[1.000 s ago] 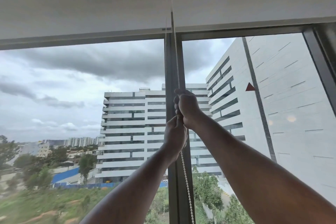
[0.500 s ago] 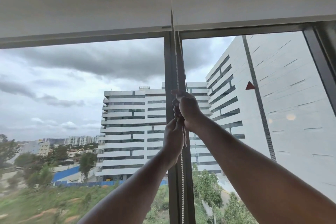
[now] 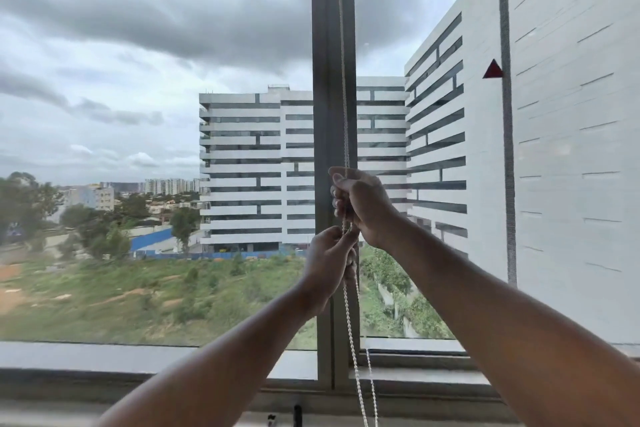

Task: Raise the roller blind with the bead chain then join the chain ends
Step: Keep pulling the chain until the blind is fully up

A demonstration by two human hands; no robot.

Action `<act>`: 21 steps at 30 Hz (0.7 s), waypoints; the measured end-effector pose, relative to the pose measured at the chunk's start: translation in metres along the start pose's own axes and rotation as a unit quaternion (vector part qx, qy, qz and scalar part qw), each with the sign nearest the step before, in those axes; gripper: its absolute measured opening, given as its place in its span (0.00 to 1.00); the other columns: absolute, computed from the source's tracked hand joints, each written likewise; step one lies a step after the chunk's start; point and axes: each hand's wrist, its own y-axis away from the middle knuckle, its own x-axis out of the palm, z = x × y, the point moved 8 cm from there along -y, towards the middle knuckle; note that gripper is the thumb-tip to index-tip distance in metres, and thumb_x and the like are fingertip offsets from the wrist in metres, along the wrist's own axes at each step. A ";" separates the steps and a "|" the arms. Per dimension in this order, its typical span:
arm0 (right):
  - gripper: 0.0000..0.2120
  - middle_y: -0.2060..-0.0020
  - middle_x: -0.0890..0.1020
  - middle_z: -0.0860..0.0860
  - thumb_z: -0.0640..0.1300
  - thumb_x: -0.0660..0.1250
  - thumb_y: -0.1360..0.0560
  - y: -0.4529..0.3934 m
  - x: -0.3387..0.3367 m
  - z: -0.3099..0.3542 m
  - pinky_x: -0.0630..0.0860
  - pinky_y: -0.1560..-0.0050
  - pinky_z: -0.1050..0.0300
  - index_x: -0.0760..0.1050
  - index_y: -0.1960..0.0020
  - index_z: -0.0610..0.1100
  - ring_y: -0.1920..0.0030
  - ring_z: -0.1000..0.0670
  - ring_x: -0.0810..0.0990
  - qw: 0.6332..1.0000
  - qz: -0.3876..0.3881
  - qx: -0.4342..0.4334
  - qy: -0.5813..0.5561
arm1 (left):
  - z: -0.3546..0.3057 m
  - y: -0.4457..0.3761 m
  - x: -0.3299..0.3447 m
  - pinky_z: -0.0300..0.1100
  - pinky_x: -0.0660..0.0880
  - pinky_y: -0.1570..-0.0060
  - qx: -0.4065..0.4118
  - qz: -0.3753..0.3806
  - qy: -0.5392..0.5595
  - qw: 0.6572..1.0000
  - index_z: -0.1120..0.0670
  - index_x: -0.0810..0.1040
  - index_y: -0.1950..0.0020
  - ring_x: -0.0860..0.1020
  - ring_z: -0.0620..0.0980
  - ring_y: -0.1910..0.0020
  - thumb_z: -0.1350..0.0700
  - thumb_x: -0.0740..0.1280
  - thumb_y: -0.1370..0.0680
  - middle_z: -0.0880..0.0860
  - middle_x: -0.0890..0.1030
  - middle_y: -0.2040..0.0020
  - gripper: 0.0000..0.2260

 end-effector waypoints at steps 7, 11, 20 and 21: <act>0.11 0.69 0.74 0.50 0.36 0.61 0.17 0.047 -0.023 -0.079 0.69 0.70 0.57 0.76 0.37 0.35 0.72 0.53 0.70 0.998 0.003 0.067 0.002 | 0.084 0.034 -0.004 0.43 0.81 0.65 -0.075 -0.032 -0.041 0.996 0.54 0.73 0.61 0.82 0.49 0.69 0.55 0.66 0.17 0.49 0.76 0.72 0.13; 0.09 0.68 0.74 0.49 0.36 0.63 0.17 0.069 -0.028 -0.123 0.71 0.69 0.57 0.78 0.39 0.34 0.71 0.52 0.71 0.994 0.006 0.111 -0.010 | 0.125 0.054 -0.006 0.46 0.79 0.60 -0.099 -0.036 -0.069 0.992 0.54 0.75 0.61 0.82 0.50 0.66 0.56 0.67 0.18 0.46 0.78 0.75 0.11; 0.05 0.68 0.77 0.46 0.34 0.66 0.19 0.108 -0.040 -0.218 0.79 0.65 0.57 0.79 0.45 0.36 0.69 0.49 0.77 0.984 0.035 0.175 -0.004 | 0.192 0.097 -0.012 0.47 0.73 0.64 -0.137 -0.054 -0.099 0.984 0.55 0.76 0.63 0.75 0.49 0.73 0.45 0.69 0.24 0.48 0.75 0.74 0.15; 0.04 0.67 0.78 0.46 0.34 0.66 0.19 0.111 -0.042 -0.227 0.79 0.65 0.57 0.79 0.46 0.36 0.69 0.49 0.77 0.982 0.039 0.185 -0.012 | 0.200 0.101 -0.012 0.47 0.72 0.63 -0.144 -0.059 -0.113 0.981 0.54 0.76 0.65 0.75 0.50 0.72 0.44 0.69 0.25 0.49 0.76 0.74 0.15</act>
